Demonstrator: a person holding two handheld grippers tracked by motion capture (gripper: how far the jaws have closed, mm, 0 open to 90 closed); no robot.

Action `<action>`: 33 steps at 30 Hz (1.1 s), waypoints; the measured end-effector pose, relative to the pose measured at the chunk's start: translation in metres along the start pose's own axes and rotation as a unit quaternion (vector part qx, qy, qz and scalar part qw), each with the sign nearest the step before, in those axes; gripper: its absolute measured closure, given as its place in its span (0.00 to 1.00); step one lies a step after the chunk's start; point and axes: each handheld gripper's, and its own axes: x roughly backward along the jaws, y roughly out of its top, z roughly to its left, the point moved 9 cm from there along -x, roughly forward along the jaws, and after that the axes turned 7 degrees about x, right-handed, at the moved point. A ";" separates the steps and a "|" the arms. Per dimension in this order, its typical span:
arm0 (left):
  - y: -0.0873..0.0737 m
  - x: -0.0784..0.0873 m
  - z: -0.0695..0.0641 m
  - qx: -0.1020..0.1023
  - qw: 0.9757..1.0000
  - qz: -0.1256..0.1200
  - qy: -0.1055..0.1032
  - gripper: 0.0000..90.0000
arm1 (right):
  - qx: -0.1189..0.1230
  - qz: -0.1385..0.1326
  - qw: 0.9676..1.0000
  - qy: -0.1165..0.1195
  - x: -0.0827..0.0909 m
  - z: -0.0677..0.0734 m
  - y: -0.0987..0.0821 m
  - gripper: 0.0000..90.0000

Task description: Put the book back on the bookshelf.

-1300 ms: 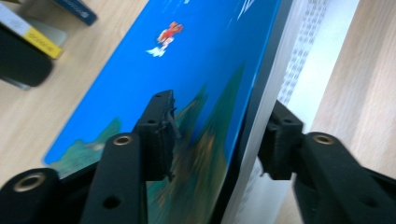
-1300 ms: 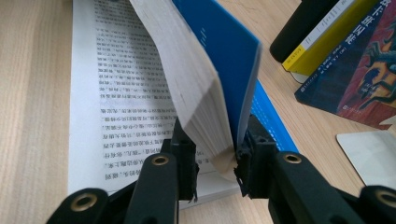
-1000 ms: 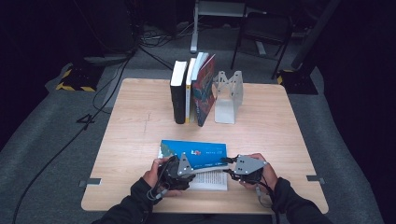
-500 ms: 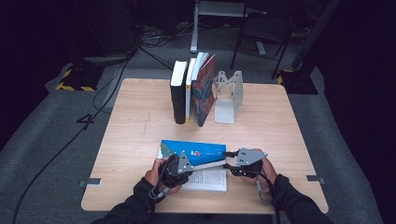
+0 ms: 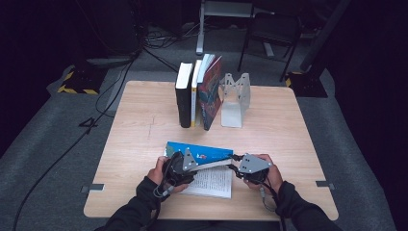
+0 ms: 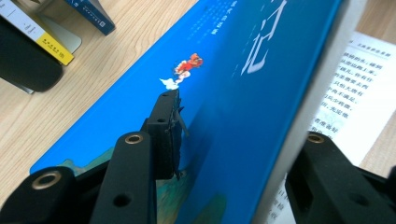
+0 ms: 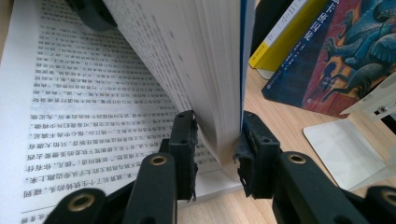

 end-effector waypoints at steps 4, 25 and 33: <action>0.000 -0.002 -0.006 0.045 0.999 -0.022 0.003 0.62 | 0.003 0.006 1.000 -0.004 0.000 0.001 0.000 0.75; -0.002 0.011 -0.001 0.054 0.995 -0.074 -0.026 0.84 | -0.098 0.058 0.993 0.005 -0.003 -0.025 -0.056 0.49; -0.002 0.026 0.006 0.065 0.992 -0.096 -0.038 0.85 | -0.097 0.073 0.991 0.048 -0.022 -0.011 -0.060 0.47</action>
